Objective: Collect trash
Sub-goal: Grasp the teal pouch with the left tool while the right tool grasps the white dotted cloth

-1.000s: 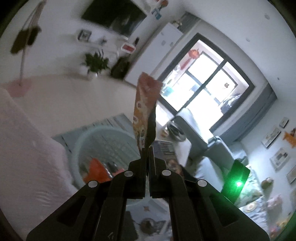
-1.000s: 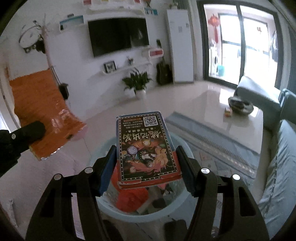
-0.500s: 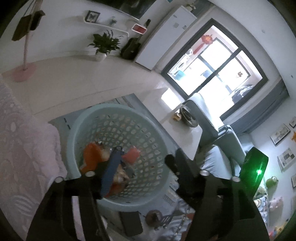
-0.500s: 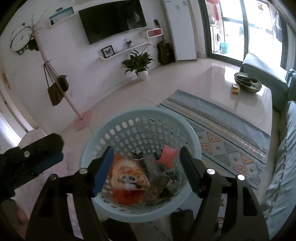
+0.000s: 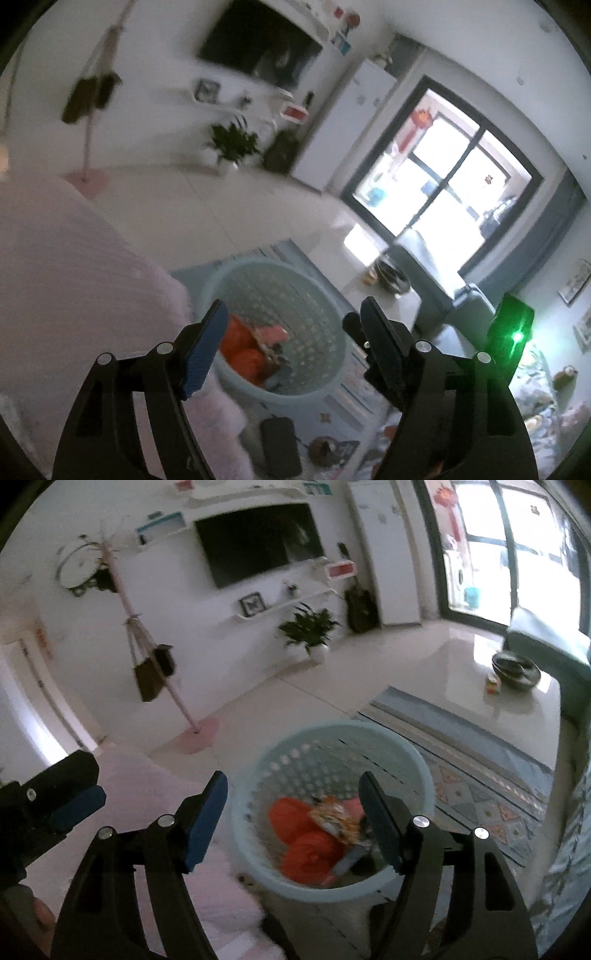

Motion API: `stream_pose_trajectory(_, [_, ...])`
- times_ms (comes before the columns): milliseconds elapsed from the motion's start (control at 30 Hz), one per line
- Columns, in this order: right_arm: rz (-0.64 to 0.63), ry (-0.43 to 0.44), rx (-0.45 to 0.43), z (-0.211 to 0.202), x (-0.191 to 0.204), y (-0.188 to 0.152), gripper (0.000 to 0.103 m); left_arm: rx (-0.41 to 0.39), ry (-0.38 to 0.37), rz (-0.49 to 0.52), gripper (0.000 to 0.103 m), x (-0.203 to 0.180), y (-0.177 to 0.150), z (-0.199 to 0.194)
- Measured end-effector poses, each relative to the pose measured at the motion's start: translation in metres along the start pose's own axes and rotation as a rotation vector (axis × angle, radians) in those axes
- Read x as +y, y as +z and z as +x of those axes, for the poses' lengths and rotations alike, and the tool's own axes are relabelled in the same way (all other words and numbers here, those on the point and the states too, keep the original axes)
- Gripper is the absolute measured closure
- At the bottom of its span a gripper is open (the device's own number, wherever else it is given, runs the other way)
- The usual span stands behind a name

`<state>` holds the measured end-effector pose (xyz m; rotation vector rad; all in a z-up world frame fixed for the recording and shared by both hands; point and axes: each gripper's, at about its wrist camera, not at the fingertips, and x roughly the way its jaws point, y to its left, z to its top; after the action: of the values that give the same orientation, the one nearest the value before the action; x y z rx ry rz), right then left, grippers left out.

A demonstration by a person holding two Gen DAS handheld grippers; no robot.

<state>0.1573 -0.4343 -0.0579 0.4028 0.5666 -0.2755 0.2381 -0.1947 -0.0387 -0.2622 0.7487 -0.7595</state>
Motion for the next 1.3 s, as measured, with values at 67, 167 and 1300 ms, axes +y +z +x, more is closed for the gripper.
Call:
stream_pose_trajectory(67, [-0.018, 0.031, -0.014, -0.01, 0.017, -0.001, 0.033, -0.052, 0.052, -0.004, 0.031, 0.003, 0.001, -0.026])
stream_pose_trajectory(167, [-0.045, 0.081, -0.015, -0.02, 0.046, -0.009, 0.033, -0.108, 0.162, -0.056, 0.031, 0.017, 0.001, -0.063])
stream_pose_trajectory(1300, [-0.548, 0.419, 0.427, 0.02, 0.279, -0.146, 0.093, -0.078, 0.596, -0.129, 0.021, 0.241, 0.039, -0.159])
